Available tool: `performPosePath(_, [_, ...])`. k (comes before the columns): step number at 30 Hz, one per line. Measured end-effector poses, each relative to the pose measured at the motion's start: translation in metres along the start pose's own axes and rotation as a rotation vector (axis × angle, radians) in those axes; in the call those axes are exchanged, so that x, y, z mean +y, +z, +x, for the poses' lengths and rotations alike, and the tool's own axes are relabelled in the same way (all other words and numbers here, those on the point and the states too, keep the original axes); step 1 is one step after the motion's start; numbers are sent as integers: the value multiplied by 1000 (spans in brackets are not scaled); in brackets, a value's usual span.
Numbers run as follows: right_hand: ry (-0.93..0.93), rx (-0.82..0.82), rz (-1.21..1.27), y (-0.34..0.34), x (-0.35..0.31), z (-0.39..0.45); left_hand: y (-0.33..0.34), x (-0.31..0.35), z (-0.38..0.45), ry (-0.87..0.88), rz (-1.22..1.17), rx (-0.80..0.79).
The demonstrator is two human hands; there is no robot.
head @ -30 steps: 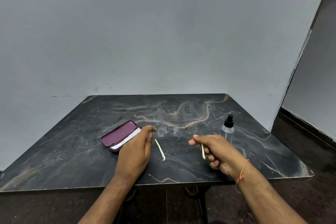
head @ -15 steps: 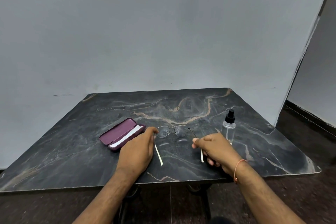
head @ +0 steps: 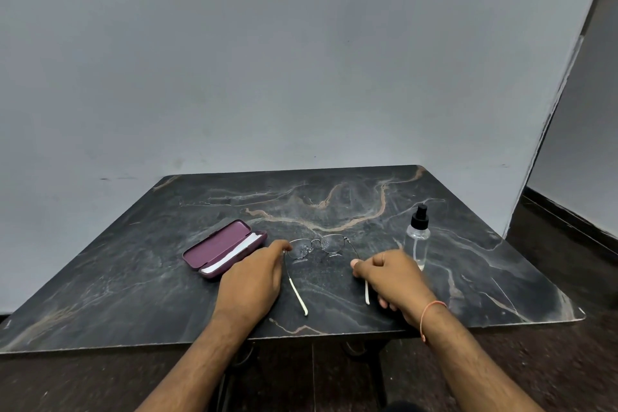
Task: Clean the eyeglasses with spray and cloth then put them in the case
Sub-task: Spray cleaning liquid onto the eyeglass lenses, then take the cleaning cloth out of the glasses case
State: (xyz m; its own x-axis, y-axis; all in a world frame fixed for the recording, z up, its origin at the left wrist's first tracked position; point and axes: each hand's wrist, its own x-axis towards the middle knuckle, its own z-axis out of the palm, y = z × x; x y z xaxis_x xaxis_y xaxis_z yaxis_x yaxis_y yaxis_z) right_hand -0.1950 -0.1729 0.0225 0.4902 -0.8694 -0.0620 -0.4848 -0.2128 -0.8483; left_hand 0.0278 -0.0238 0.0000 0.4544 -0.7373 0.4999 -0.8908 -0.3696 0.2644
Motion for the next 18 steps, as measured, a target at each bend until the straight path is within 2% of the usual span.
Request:
performPosePath(3, [-18, 25, -12, 0, -2, -5, -4, 2, -4, -13, -32, 47])
performPosePath(8, [-85, 151, 42, 3, -3, -19, -19, -5, -11, -77, -190, 248])
performPosePath(12, [-279, 332, 104, 6, 3, -26, -35, -42, -20, -186, -187, 351])
performPosePath(14, [-395, 363, 145, 9, 2, -31, -41, -66, -26, -292, -158, 323])
performPosePath(18, [-545, 290, 93, 19, -19, -32, -44, -92, -28, -547, -234, 180])
